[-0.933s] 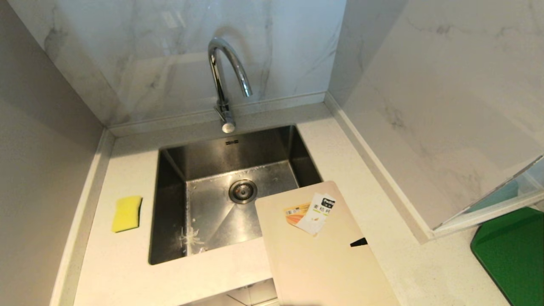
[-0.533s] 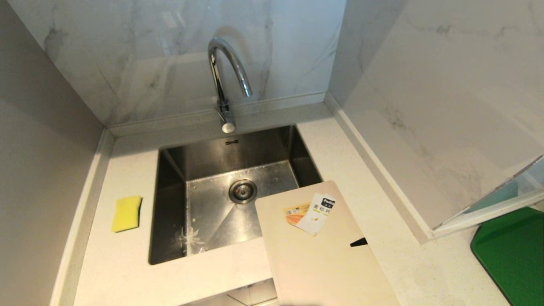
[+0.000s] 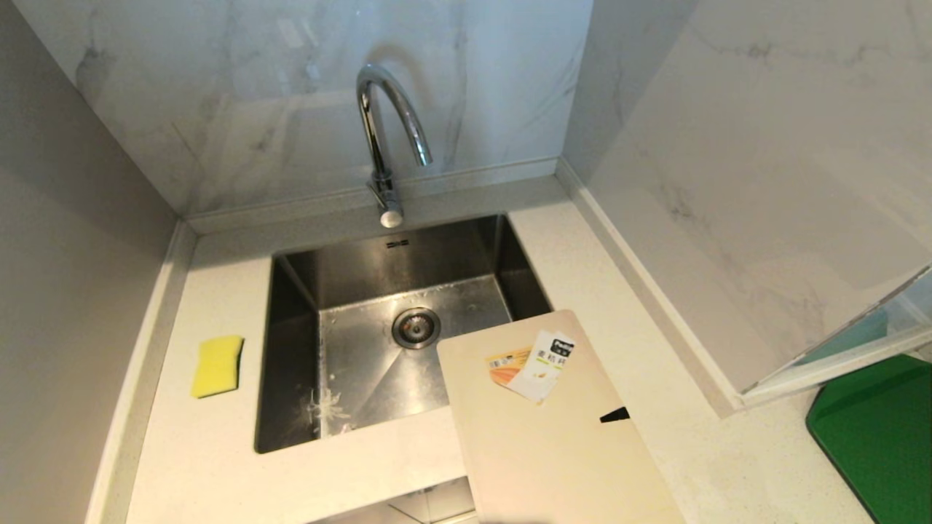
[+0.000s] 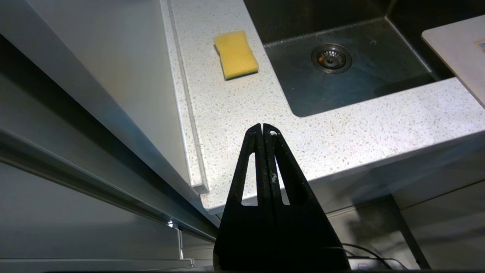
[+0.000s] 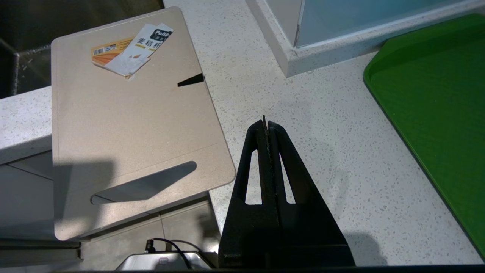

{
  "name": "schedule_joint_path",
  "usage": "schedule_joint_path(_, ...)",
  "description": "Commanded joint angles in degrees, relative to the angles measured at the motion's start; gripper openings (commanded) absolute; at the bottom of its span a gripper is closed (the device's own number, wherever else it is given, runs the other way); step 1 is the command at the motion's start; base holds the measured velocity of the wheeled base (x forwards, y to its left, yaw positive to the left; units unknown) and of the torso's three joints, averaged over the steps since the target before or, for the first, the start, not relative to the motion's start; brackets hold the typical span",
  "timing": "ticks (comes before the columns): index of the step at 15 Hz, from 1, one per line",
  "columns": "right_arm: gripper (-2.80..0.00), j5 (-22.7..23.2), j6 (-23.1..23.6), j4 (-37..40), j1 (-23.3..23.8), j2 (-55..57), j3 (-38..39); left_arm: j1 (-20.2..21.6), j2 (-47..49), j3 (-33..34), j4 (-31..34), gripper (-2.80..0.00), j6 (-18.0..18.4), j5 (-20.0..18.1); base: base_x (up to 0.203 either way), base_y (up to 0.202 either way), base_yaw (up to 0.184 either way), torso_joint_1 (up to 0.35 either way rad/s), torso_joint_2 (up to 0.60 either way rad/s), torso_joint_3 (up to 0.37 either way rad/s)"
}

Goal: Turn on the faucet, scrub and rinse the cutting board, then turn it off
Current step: Turn on the tap

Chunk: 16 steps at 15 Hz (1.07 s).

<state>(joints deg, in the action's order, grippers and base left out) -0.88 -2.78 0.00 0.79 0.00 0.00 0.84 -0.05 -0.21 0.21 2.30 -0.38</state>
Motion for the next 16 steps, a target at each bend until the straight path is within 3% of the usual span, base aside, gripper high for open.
schedule_joint_path(1, -2.80, 0.00, -0.03, 0.00, 0.00, 0.00, 0.09, 0.04, -0.13, -0.06, 0.23, -2.80, -0.10, -0.22, 0.000, 0.000, 0.000, 0.000, 0.00, 0.000)
schedule_joint_path(16, -2.80, 0.00, -0.03, 0.00, 0.00, 0.00, 0.09, 0.04, -0.18, 0.21, -0.30, -2.80, -1.86, 0.29, 0.000, 0.000, 0.000, 0.000, 0.00, 0.000)
